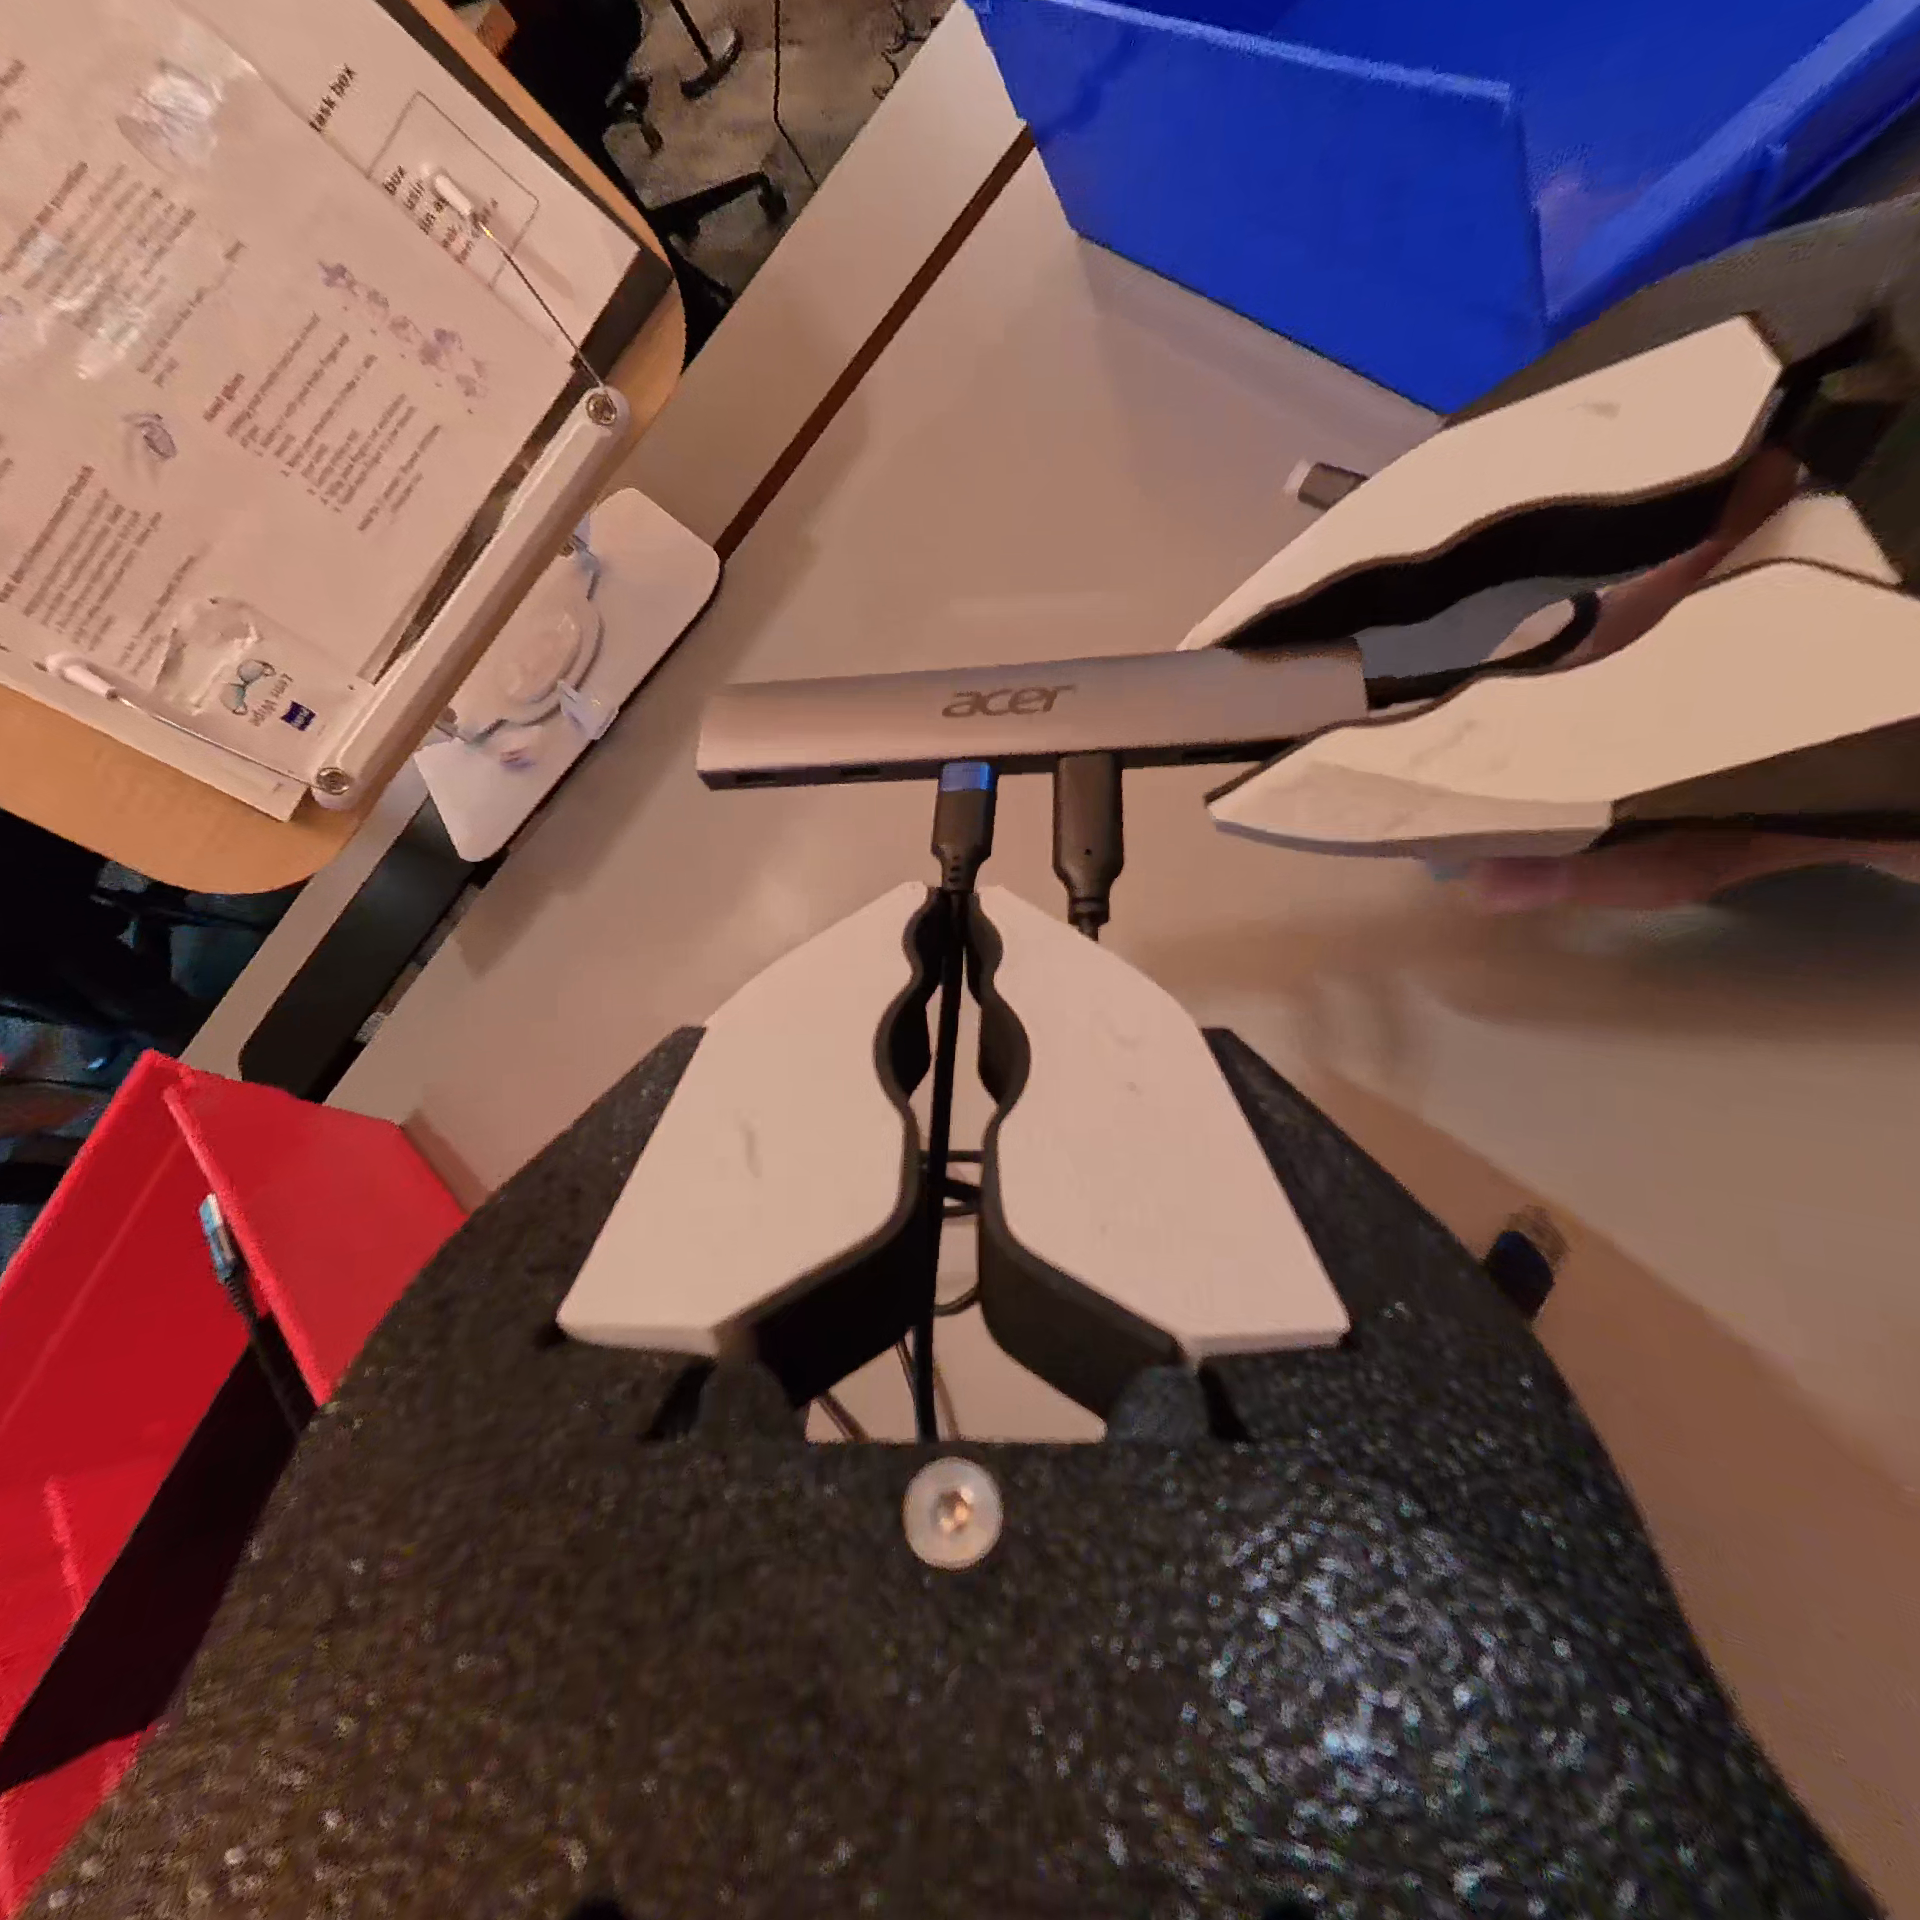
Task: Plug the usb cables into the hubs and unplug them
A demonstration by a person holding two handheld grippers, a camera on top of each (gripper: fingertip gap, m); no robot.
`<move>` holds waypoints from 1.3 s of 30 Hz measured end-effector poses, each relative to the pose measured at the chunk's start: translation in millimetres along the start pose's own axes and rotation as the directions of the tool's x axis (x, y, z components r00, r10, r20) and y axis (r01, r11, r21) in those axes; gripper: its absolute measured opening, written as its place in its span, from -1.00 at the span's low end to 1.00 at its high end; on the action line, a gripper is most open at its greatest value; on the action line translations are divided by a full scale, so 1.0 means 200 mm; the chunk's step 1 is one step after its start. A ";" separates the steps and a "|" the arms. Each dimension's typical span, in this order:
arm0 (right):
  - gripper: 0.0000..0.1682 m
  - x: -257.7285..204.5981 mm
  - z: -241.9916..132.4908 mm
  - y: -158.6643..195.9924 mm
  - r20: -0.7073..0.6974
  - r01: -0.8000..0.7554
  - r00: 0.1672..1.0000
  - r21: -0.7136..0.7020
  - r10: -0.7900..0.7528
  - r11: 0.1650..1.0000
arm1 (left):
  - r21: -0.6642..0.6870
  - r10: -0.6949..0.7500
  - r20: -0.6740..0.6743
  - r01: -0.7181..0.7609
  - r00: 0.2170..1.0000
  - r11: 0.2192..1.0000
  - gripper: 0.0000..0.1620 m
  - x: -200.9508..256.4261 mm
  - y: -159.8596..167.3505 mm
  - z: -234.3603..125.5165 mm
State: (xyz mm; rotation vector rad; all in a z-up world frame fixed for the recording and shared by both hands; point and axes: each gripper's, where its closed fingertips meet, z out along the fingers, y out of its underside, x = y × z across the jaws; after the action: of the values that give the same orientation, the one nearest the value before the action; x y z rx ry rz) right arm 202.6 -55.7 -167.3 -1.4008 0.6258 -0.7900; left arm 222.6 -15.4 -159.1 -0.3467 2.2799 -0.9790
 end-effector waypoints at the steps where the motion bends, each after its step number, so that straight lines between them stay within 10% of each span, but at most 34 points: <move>1: -0.69 0.00 0.00 0.00 0.006 -0.009 1.000 0.007 0.008 1.000 | 0.022 -0.010 -0.006 0.010 1.000 1.000 -0.98 0.00 0.00 0.01; 14: -0.71 0.01 0.01 0.00 -0.003 -0.003 1.000 0.000 0.003 1.000 | 0.120 -0.085 -0.028 0.088 0.996 0.989 -0.96 0.01 0.01 0.00; 18: -0.72 0.06 -0.04 -0.08 -0.005 -0.062 0.998 0.051 0.063 0.997 | 0.295 -0.213 0.001 0.203 0.977 0.934 -0.63 -0.10 -0.05 -0.17; 22: -0.72 0.13 -0.13 -0.33 -0.016 -0.060 0.998 0.145 0.063 0.988 | 0.464 -0.395 0.121 0.300 0.911 0.834 -0.57 -0.34 0.12 -0.43; 27: -0.72 0.22 -0.30 -0.71 -0.052 -0.082 0.994 0.289 0.101 0.954 | 0.351 -0.467 0.075 0.415 0.881 0.840 -0.43 -0.32 0.50 -0.38; 39: -0.72 0.55 -0.65 -1.71 -0.113 0.046 0.994 0.369 -0.004 0.928 | 0.328 -0.440 -0.019 0.421 0.898 0.846 -0.45 -0.20 0.58 -0.26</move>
State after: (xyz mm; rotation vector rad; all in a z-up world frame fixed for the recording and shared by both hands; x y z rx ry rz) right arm 128.6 -220.9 168.3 -1.0243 0.5106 -0.9567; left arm 220.4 112.1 -198.3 -0.7548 1.9758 -1.5266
